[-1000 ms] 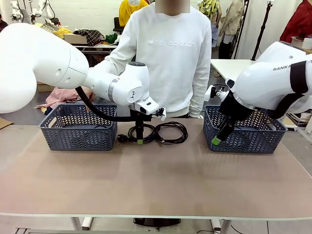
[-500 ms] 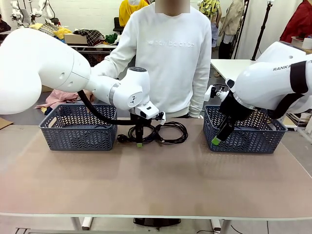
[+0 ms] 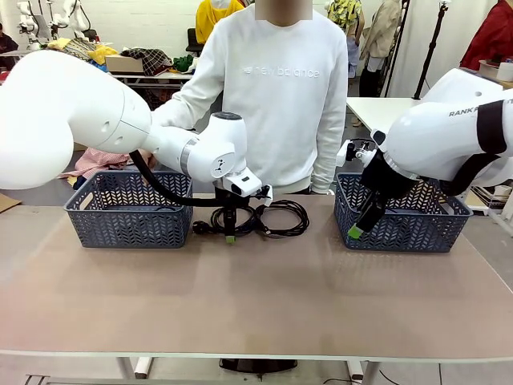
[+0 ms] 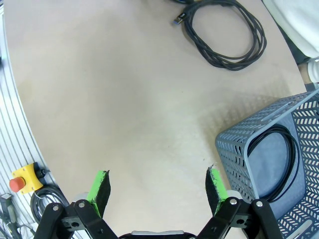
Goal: Organize the cables according to human instructions.
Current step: Pick up a bundle of cables and place it in the basket indicated by the human.
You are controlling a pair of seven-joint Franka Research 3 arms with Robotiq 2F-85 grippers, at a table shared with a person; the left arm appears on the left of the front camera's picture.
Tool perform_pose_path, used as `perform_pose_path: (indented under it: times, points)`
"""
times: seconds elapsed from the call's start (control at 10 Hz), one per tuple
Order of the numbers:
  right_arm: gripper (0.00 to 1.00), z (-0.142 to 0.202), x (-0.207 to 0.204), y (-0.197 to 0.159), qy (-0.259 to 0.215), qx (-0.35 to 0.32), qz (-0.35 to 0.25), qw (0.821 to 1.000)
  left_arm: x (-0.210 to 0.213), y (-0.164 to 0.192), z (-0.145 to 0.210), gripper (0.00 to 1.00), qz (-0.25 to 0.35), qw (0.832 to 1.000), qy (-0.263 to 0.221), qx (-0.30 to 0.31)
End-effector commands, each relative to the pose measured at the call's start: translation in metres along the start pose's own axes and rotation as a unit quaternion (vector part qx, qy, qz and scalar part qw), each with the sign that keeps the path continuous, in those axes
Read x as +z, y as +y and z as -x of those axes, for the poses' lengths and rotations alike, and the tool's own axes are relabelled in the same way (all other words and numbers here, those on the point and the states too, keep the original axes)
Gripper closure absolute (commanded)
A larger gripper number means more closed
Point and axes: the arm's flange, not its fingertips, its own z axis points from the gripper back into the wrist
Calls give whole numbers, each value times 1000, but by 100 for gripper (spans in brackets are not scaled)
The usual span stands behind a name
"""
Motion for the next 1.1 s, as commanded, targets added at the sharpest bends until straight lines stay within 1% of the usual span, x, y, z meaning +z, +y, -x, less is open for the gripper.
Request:
perform_pose_path:
  times: [0.0, 0.1, 0.2, 0.3, 0.4, 0.5, 0.6, 0.7, 1.0]
  points:
    - [0, -2, 2, 0, -1, -1, 1, 1000, 1, 3, 1, 38, -5, 1000, 12, 8]
    - [0, -2, 2, 0, -1, -1, 1, 1000, 1, 4, 2, 43, -3, 1000, 11, 9]
    - [0, -2, 2, 0, -1, -1, 1, 1000, 1, 5, 2, 58, -1, 1000, 10, 9]
    - [0, -2, 2, 0, -1, -1, 1, 1000, 1, 5, 2, 62, -1, 1000, 9, 9]
    - [0, -2, 2, 0, -1, -1, 1, 1000, 3, 4, 2, 77, -3, 1000, 6, 9]
    - [0, -2, 2, 0, -1, -1, 1, 1000, 4, 3, 2, 81, -5, 1000, 3, 8]
    - [0, -2, 2, 0, -1, -1, 1, 1000, 5, 3, 2, 96, -7, 1000, 4, 6]
    - [0, -2, 2, 0, -1, -1, 1, 1000, 7, 2, 2, 100, -6, 1000, 3, 5]
    - [0, -2, 2, 0, -1, -1, 1, 1000, 11, 1, 4, 100, -10, 1000, 9, 13]
